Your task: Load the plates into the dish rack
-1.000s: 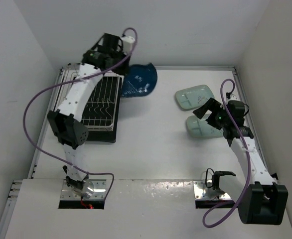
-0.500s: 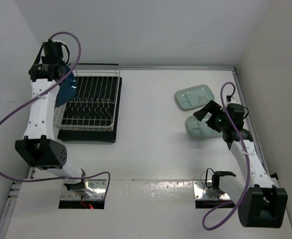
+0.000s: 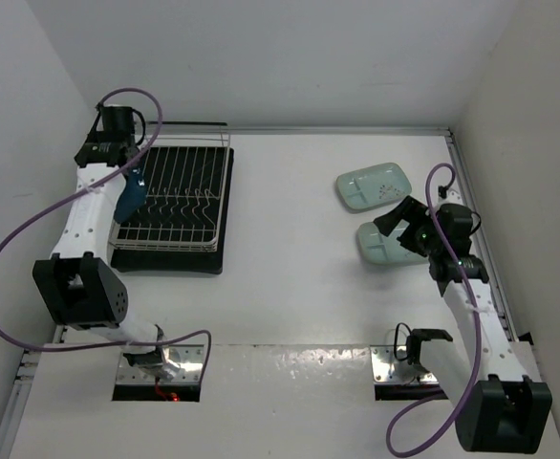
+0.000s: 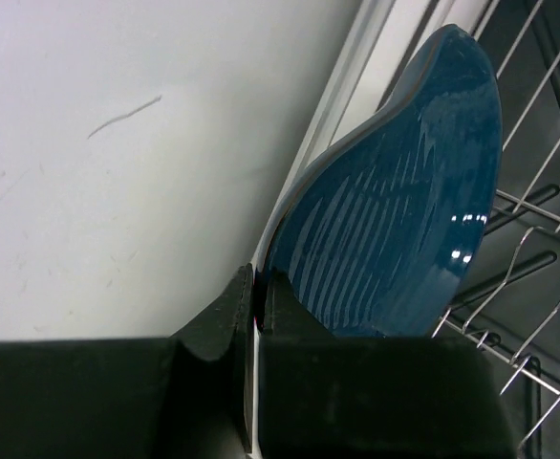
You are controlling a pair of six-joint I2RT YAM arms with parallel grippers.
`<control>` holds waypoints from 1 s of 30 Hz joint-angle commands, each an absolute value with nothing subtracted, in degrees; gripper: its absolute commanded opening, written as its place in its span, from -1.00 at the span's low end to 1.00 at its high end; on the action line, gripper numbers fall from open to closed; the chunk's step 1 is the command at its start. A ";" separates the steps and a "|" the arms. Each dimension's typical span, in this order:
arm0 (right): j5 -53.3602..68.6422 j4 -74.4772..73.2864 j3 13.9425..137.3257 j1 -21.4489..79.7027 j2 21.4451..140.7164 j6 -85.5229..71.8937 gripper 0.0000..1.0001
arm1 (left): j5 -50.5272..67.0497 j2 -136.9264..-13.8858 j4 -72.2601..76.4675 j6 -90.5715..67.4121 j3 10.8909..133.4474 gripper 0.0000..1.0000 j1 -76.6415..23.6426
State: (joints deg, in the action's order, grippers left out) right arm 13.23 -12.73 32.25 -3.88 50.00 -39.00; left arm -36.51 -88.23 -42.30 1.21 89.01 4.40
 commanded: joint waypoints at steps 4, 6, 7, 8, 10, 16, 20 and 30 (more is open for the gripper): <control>12.48 -13.01 32.52 -3.52 48.87 -38.49 0.93 | -45.97 -80.43 -33.58 -6.67 83.95 -1.00 0.71; 12.57 -13.10 32.26 -3.43 48.34 -39.02 0.93 | -45.97 -79.10 -33.57 -8.25 81.66 -1.00 -0.25; 12.66 -13.10 31.91 -3.51 47.73 -39.37 0.93 | -45.97 -78.23 -33.57 -8.78 81.04 -1.00 -1.13; 12.66 -13.10 31.56 -3.52 47.64 -39.64 0.93 | -45.97 -78.22 -33.57 -8.79 80.51 -1.00 -1.14; 12.66 -13.44 31.03 -3.43 46.33 -39.55 0.93 | -48.68 -77.09 -31.74 -9.32 78.59 -1.00 -3.42; 11.78 -15.91 31.03 -3.52 43.25 -38.67 0.93 | -57.11 -74.97 -20.59 -2.82 68.40 -1.00 -7.29; 10.29 -18.10 31.03 -3.43 41.22 -37.71 0.93 | -58.89 -73.21 -15.83 -1.32 62.50 -1.00 -8.79; 10.19 -19.25 30.15 -3.52 38.76 -37.35 0.93 | -50.11 -71.54 -10.28 -2.81 52.30 -1.00 -7.39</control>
